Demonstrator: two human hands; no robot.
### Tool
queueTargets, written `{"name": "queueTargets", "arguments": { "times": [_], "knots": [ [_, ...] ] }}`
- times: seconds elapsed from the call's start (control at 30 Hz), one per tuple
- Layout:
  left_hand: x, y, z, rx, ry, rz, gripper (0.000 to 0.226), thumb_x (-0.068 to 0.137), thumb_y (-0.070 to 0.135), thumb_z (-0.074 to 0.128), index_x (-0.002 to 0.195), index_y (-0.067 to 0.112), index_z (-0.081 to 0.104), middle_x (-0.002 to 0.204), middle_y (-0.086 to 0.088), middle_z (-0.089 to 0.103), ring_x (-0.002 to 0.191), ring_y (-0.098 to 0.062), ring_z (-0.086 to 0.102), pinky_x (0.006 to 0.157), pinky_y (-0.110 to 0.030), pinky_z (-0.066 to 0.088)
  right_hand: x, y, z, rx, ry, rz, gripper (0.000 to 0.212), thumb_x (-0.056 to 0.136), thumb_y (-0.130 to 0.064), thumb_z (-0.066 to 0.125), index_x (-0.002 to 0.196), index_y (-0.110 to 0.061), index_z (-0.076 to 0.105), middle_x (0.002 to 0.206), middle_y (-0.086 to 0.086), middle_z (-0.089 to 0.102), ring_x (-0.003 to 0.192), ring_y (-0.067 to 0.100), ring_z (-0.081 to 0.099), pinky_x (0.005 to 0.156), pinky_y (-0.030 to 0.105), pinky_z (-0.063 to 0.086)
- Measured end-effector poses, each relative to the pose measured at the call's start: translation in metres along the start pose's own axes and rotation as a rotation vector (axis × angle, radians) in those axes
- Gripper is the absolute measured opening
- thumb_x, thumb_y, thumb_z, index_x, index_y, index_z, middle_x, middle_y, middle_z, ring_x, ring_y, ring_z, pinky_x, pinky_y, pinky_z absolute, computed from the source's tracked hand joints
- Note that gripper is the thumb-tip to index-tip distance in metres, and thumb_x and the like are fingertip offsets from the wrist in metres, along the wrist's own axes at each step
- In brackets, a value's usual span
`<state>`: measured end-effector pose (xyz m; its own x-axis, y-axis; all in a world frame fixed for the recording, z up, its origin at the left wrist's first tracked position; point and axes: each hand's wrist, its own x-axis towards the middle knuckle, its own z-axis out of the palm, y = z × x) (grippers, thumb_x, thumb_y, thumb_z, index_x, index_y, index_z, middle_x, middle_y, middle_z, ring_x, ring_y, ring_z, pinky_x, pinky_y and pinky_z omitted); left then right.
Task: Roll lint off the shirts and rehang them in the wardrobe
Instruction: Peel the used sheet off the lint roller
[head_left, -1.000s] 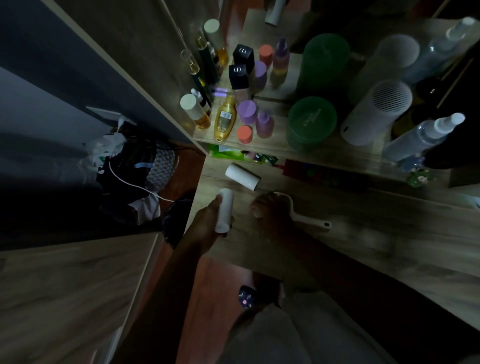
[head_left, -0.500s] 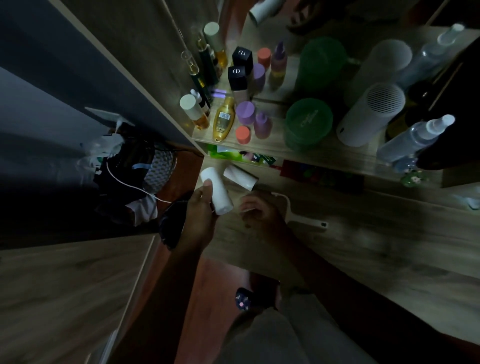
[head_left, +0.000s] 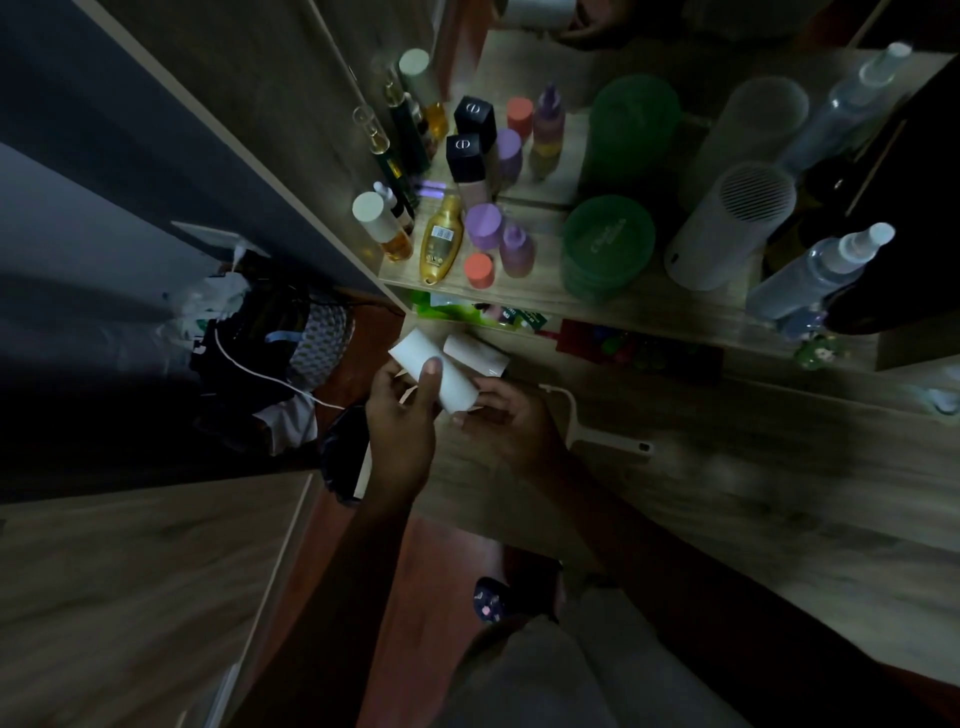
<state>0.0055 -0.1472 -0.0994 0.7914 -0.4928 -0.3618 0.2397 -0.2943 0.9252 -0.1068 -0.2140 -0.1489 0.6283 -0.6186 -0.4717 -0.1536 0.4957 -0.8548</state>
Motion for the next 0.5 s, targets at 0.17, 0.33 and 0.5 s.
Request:
{"name": "queueTargets", "arguments": {
  "times": [0.17, 0.33, 0.5],
  "knots": [
    [-0.003, -0.001, 0.001, 0.007, 0.008, 0.008, 0.052, 0.086, 0.04, 0.074, 0.117, 0.001, 0.059, 0.105, -0.013, 0.069, 0.104, -0.033, 0.069, 0.086, -0.051, 0.058, -0.003, -0.003, -0.004, -0.04, -0.001, -0.014, 0.049, 0.078, -0.002, 0.08, 0.122, -0.016, 0.062, 0.094, -0.017, 0.068, 0.082, -0.007, 0.07, 0.071, 0.016, 0.056],
    [-0.004, 0.001, 0.007, -0.002, 0.019, -0.01, 0.039, 0.096, 0.022, 0.068, 0.119, -0.006, 0.054, 0.107, -0.017, 0.064, 0.104, -0.03, 0.068, 0.077, -0.033, 0.059, -0.003, -0.006, -0.006, -0.013, 0.015, 0.024, 0.049, 0.081, 0.002, 0.074, 0.128, -0.006, 0.06, 0.093, -0.006, 0.072, 0.076, 0.005, 0.072, 0.066, 0.022, 0.058],
    [-0.005, 0.005, 0.011, -0.002, 0.02, -0.015, 0.036, 0.095, 0.022, 0.069, 0.115, -0.004, 0.055, 0.105, -0.016, 0.062, 0.1, -0.025, 0.068, 0.081, -0.037, 0.059, -0.004, -0.008, -0.009, 0.044, 0.02, 0.057, 0.04, 0.087, 0.003, 0.067, 0.127, -0.001, 0.061, 0.09, 0.0, 0.075, 0.078, 0.007, 0.074, 0.065, 0.019, 0.056]
  ]
}}
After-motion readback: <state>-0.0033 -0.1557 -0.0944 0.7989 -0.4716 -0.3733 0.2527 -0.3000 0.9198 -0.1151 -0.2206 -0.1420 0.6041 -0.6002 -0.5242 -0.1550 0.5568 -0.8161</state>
